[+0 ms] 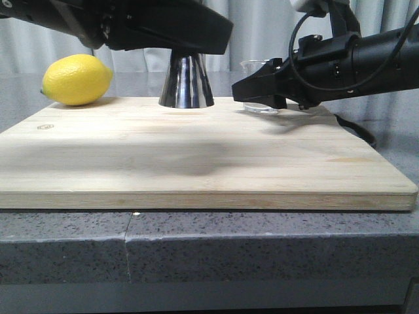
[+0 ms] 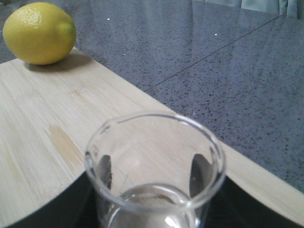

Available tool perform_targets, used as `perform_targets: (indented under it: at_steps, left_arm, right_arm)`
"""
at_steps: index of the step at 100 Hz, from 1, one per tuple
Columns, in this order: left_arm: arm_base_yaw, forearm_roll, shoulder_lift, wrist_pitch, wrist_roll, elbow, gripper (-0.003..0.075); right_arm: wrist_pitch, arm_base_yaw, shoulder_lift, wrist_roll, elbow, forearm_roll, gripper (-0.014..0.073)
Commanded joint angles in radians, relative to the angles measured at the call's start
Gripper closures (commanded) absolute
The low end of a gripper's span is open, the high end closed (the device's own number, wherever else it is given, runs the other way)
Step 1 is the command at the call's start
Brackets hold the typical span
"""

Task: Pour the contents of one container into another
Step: 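Lower the beaker back onto the board with the right gripper and release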

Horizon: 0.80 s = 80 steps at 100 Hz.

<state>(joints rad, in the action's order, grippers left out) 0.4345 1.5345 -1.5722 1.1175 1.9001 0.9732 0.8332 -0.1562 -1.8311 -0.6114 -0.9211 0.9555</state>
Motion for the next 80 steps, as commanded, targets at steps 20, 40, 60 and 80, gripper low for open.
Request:
perform_targets:
  at_steps: [20,40,60,80]
  left_arm:
    - [0.009,0.072,0.043,0.048,-0.006,0.03,0.074]
    - [0.009,0.072,0.043,0.05,-0.006,0.03,0.074]
    - [0.009,0.07,0.043,0.053,-0.006,0.03,0.074]
    - [0.009,0.07,0.043,0.053,-0.006,0.03,0.074]
  right_arm:
    - [0.007,0.006,0.022,0.008,-0.014,-0.004,0.0176]
    - [0.014,0.006,0.022,0.008,-0.014,-0.006,0.0119]
    - [0.011,0.006,0.044,0.008,-0.014,-0.006,0.0114]
    - [-0.055,0.006,0.105,0.008,-0.014,-0.006,0.0071]
